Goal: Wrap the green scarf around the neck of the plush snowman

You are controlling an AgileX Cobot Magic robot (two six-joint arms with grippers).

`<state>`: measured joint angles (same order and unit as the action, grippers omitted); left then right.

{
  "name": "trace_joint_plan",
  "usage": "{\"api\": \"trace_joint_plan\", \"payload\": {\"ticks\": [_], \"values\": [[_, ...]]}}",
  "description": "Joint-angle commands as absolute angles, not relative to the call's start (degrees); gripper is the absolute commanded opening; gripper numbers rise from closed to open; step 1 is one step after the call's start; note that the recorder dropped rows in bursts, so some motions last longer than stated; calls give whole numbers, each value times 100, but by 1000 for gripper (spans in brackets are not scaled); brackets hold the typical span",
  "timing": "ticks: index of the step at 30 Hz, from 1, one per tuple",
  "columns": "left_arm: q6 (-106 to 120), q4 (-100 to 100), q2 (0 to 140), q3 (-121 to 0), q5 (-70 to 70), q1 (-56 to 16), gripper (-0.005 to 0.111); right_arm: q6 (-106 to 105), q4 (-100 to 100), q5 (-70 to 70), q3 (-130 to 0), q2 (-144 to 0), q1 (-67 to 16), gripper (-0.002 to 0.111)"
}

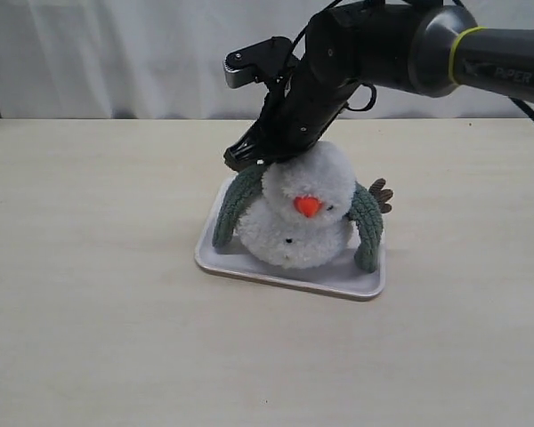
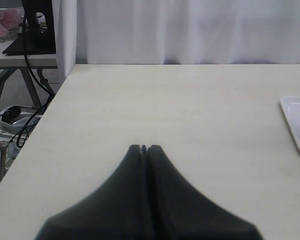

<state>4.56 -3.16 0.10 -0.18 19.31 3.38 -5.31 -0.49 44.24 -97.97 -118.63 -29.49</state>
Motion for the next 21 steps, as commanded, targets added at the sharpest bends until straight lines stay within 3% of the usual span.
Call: {"api": "trace_joint_plan", "payload": {"ticks": [1, 11, 13, 16, 18, 21], "values": [[442, -310, 0, 0, 1853, 365, 0, -528, 0, 4462, -9759, -12051, -2945, 4], [442, -310, 0, 0, 1853, 365, 0, -892, 456, 4550, -9924, -11650, -2945, 6], [442, -310, 0, 0, 1853, 365, 0, -1037, 653, 4669, -9924, -11522, -2945, 15], [442, -310, 0, 0, 1853, 365, 0, -1174, 1221, 5050, -9924, -11190, -2945, 40], [442, -310, 0, 0, 1853, 365, 0, -1293, 1779, 5454, -9924, -11058, -2945, 45], [442, -310, 0, 0, 1853, 365, 0, -1320, 2130, 6222, -9894, -10993, -3094, 44]]}}
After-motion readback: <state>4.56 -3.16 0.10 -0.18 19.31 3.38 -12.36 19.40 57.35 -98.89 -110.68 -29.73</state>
